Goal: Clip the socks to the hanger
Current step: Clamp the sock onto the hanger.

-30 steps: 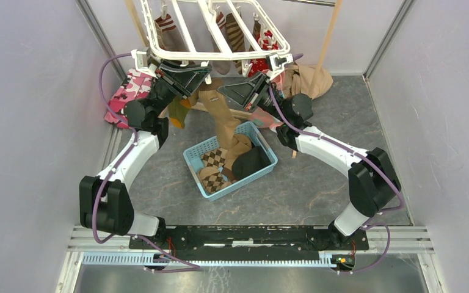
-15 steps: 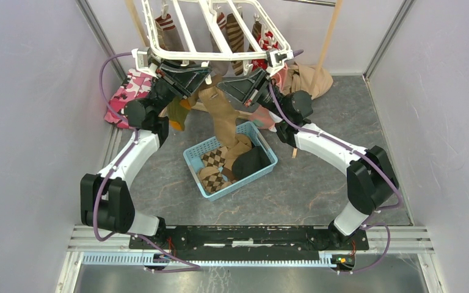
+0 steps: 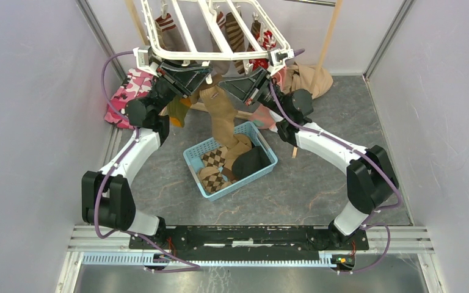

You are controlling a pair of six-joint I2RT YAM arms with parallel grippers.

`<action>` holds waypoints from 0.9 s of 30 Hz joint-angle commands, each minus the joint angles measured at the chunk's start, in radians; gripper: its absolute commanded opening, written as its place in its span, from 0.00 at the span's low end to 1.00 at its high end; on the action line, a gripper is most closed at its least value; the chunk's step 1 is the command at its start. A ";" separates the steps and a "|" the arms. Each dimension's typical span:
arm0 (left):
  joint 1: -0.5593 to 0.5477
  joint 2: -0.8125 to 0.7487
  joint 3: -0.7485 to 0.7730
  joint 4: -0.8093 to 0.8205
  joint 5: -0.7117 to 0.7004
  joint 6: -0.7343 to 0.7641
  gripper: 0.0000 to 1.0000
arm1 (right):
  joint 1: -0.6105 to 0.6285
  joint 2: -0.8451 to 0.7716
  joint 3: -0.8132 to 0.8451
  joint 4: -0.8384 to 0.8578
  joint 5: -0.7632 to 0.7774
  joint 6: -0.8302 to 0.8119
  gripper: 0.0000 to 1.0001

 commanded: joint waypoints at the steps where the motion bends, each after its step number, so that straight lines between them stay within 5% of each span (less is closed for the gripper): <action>1: 0.001 -0.004 0.040 0.041 0.014 -0.040 0.29 | -0.008 -0.014 0.030 0.025 -0.002 -0.009 0.00; 15: 0.001 -0.037 0.032 -0.044 -0.010 0.019 0.79 | -0.010 -0.007 0.038 0.035 -0.009 0.003 0.00; 20: 0.001 -0.106 0.011 -0.214 -0.049 0.131 0.97 | -0.014 -0.023 0.008 0.003 -0.010 -0.028 0.00; 27: 0.001 -0.238 -0.014 -0.588 -0.154 0.328 1.00 | -0.024 -0.044 0.000 -0.124 -0.024 -0.129 0.00</action>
